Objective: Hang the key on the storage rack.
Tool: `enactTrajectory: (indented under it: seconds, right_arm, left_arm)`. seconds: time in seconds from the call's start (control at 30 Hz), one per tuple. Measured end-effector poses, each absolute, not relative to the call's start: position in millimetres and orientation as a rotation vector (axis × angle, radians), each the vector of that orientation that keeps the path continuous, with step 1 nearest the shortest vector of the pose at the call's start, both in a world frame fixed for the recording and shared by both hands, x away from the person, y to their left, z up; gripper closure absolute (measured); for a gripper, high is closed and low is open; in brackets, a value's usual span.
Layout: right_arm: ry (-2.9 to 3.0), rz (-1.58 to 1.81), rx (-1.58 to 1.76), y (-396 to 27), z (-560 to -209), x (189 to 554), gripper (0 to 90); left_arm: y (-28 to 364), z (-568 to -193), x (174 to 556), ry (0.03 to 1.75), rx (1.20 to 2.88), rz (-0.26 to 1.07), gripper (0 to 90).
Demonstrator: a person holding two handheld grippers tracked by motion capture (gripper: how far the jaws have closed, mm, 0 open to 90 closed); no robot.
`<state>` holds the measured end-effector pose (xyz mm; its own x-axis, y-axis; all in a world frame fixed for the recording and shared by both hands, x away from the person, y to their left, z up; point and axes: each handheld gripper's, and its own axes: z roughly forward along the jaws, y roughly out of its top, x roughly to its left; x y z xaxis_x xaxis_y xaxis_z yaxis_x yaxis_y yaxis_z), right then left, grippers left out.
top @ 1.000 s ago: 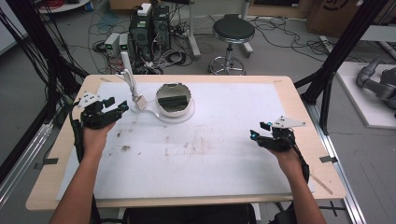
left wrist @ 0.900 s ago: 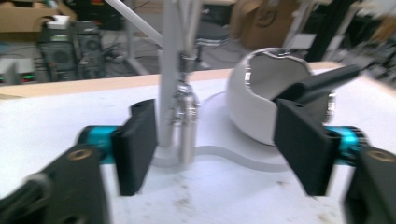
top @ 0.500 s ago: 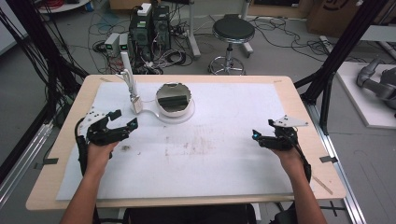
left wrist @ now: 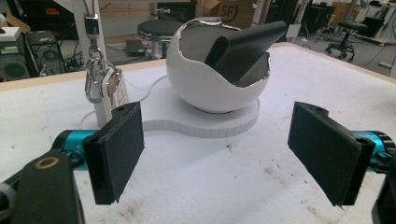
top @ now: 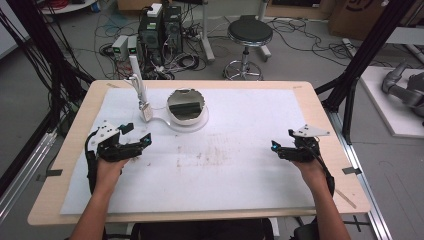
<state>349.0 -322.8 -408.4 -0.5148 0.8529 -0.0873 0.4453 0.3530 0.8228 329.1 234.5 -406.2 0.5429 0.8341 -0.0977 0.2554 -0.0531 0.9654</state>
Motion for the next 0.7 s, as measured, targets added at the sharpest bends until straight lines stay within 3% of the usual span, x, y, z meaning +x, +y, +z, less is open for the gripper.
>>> enactTrajectory:
  seconds: [0.7]
  right_arm:
    - [2.127, 1.024, 1.127, -314.1, -409.7, 350.9, 21.0]
  left_arm:
    - [232.6, -410.0, 325.2, 0.958, 1.616, 0.601, 18.5]
